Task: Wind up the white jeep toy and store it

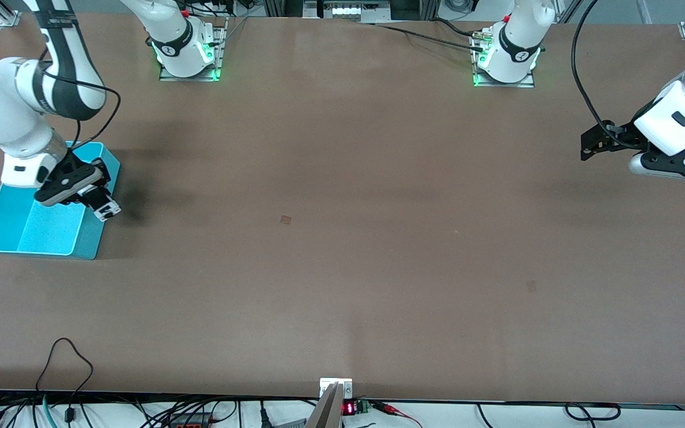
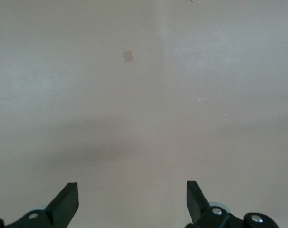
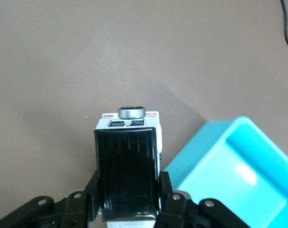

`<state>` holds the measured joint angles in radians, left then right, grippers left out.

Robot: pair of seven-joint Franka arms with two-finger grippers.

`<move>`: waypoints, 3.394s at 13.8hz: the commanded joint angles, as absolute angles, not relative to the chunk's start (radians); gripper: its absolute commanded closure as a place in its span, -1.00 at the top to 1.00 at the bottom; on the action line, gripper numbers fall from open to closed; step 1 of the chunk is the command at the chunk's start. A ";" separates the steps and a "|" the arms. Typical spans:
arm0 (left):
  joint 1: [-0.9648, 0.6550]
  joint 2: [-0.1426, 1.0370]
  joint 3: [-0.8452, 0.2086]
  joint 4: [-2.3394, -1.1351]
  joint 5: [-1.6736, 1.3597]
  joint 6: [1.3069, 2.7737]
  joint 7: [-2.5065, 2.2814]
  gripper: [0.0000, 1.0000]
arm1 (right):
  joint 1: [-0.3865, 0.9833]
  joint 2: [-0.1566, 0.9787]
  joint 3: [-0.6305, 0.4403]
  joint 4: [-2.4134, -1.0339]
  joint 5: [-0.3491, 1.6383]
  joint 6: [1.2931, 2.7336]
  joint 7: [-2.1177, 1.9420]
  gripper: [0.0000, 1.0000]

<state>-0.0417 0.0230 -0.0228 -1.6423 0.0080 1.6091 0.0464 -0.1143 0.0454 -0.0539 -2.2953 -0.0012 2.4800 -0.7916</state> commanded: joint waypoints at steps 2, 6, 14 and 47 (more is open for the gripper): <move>-0.046 0.025 -0.021 -1.623 0.006 1.589 0.041 1.00 | -0.204 0.066 -0.046 -2.226 -0.032 2.398 -0.645 -1.00; -0.046 0.026 -0.021 -1.623 0.006 1.591 0.040 1.00 | -0.308 0.123 -0.046 -2.197 -0.058 2.398 -0.568 -1.00; -0.043 0.026 -0.020 -1.624 0.006 1.591 0.040 1.00 | -0.400 0.242 -0.046 -2.192 -0.058 2.427 -0.454 -1.00; -0.040 0.029 -0.021 -1.624 0.038 1.592 0.049 1.00 | -0.009 0.009 0.011 -1.740 -0.037 1.735 -0.086 1.00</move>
<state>-0.0375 0.0230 -0.0193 -1.6423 0.0121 1.6072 0.0464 -0.0447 0.0482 0.0211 -1.7439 -0.0530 1.7629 -0.1645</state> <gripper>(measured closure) 0.000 0.000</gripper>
